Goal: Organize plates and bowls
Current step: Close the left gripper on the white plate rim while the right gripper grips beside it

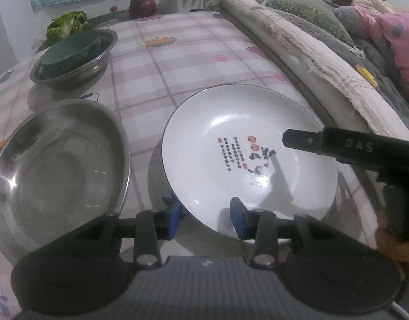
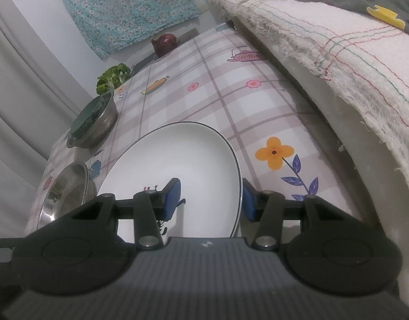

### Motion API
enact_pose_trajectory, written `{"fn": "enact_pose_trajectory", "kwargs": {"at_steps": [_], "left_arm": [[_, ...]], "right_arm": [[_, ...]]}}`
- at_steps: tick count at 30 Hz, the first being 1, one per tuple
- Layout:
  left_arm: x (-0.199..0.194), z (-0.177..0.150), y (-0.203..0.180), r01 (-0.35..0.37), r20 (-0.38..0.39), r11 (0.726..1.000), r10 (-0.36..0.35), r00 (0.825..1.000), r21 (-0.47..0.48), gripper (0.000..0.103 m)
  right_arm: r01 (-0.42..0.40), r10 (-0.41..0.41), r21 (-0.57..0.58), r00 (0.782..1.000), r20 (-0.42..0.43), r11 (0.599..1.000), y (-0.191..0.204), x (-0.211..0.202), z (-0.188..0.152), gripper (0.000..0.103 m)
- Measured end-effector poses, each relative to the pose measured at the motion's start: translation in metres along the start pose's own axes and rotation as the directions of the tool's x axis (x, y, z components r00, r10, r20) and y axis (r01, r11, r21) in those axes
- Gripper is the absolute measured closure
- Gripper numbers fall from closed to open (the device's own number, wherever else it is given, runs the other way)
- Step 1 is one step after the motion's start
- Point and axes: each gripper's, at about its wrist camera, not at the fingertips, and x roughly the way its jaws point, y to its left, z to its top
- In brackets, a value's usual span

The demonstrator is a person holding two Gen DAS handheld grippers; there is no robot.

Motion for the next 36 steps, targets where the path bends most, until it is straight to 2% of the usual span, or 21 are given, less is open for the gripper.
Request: {"fn": "enact_pose_trajectory", "kwargs": {"at_steps": [11,21,36], "left_arm": [[0.012,0.014,0.006,-0.029,0.012,1.000,0.029,1.000,-0.004,0.061],[0.006,0.016,0.009,0.004,-0.014,1.000,-0.004,1.000,-0.010,0.060],[-0.009,-0.011,0.011,0.019,0.004,0.999,-0.019,1.000,-0.027,0.060]], "right_arm": [[0.018,-0.018,-0.007,1.000,0.003,1.000,0.001,0.002,0.001,0.059],[0.020,-0.020,-0.013,1.000,0.002,1.000,0.002,0.002,0.000,0.057],[-0.031,0.031,-0.034,1.000,-0.002,0.999,0.003,0.001,-0.005,0.057]]}}
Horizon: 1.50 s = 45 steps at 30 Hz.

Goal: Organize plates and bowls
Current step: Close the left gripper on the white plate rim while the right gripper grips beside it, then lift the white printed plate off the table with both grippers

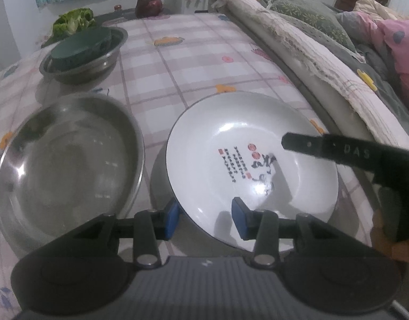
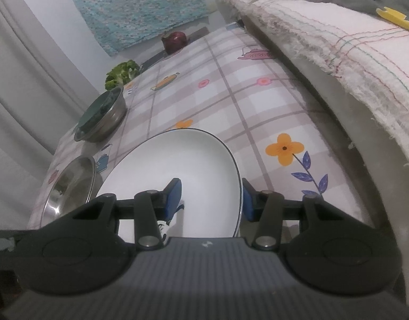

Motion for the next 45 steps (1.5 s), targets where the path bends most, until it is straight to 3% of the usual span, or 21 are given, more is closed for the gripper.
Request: {"fn": "enact_pose_trajectory", "kwargs": {"at_steps": [6,16,29,34,45], "left_arm": [[-0.002,-0.004,0.003,0.007,0.030,1.000,-0.007,1.000,-0.005,0.060],[0.000,0.000,0.001,-0.025,0.059,1.000,0.025,0.998,-0.004,0.060],[-0.011,-0.012,0.010,0.058,0.056,0.997,-0.055,0.997,-0.046,0.060],[-0.010,-0.003,0.009,0.014,0.095,1.000,-0.011,0.995,-0.028,0.060],[0.008,0.006,0.006,-0.028,0.100,0.999,0.031,0.995,-0.022,0.061]], "right_arm": [[0.001,-0.001,-0.028,1.000,0.001,1.000,0.000,-0.002,-0.001,0.061],[0.095,-0.093,-0.136,0.995,0.028,0.986,0.014,-0.011,-0.009,0.070],[0.109,-0.106,-0.146,0.994,0.022,0.983,0.014,-0.010,-0.008,0.071],[0.113,-0.112,-0.140,0.994,0.009,0.984,0.013,-0.011,-0.011,0.071],[0.118,-0.117,-0.143,0.993,0.015,0.983,0.013,-0.016,-0.021,0.071]]}}
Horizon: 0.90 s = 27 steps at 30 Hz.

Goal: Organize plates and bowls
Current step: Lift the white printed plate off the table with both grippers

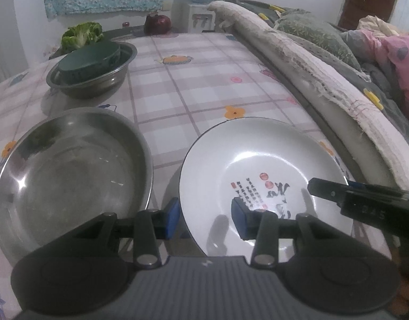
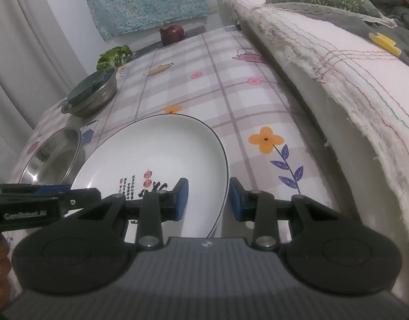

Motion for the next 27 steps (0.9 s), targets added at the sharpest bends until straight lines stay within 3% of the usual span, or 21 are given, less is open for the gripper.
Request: {"fn": "enact_pose_trajectory", "kwargs": {"at_steps": [5,27], "left_arm": [[0.0048,0.0018,0.0005,-0.026,-0.004,1.000,0.026,1.000,0.002,0.069],[0.0092,-0.0001,-0.0040,-0.017,-0.008,0.999,0.017,1.000,0.032,0.067]], "right_arm": [[-0.001,0.001,0.015,1.000,0.007,1.000,-0.0003,0.0008,-0.0003,0.072],[0.044,-0.044,0.001,0.999,0.018,0.999,0.0038,0.0032,0.0031,0.073]]}}
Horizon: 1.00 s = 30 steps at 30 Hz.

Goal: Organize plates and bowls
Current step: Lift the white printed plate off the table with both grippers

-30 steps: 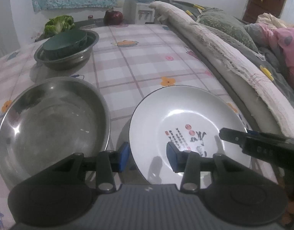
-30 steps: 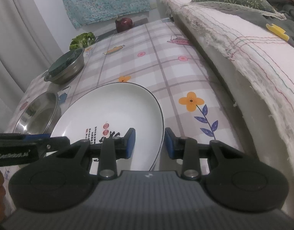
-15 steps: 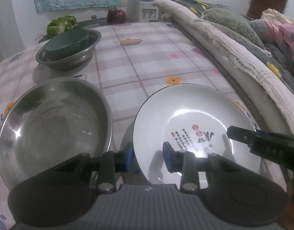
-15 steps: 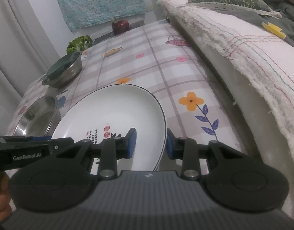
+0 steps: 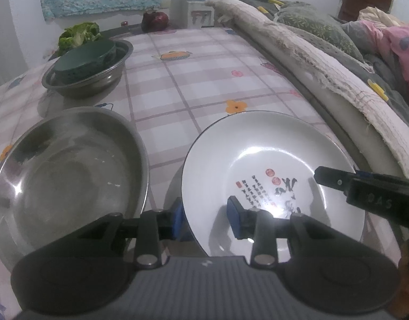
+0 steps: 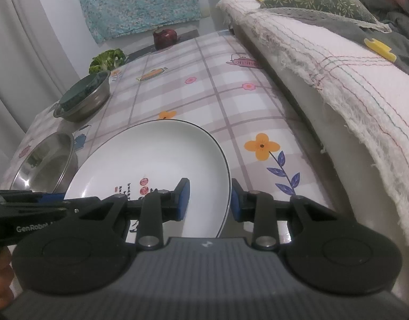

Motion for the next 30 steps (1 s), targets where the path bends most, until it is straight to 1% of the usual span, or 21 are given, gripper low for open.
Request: {"fn": "enact_pose_trajectory", "kwargs": {"at_steps": [14,19,23,30], "left_arm": [[0.006,0.005,-0.005,-0.015,0.021,1.000,0.014,1.000,0.026,0.061],[0.005,0.006,-0.004,-0.016,0.014,1.000,0.016,1.000,0.017,0.061],[0.003,0.008,0.000,-0.011,0.003,1.000,0.011,1.000,-0.002,0.061],[-0.012,0.012,0.004,0.008,0.038,0.999,-0.006,0.999,-0.034,0.061]], "right_arm": [[0.019,-0.018,-0.018,1.000,0.019,1.000,0.002,0.005,0.001,0.070],[0.041,-0.041,-0.022,0.999,0.008,0.999,0.009,0.005,0.003,0.070],[0.036,-0.036,-0.028,0.999,0.020,0.999,0.013,0.000,0.007,0.070],[0.029,-0.028,-0.033,0.999,0.035,0.999,0.015,-0.006,0.015,0.070]]}}
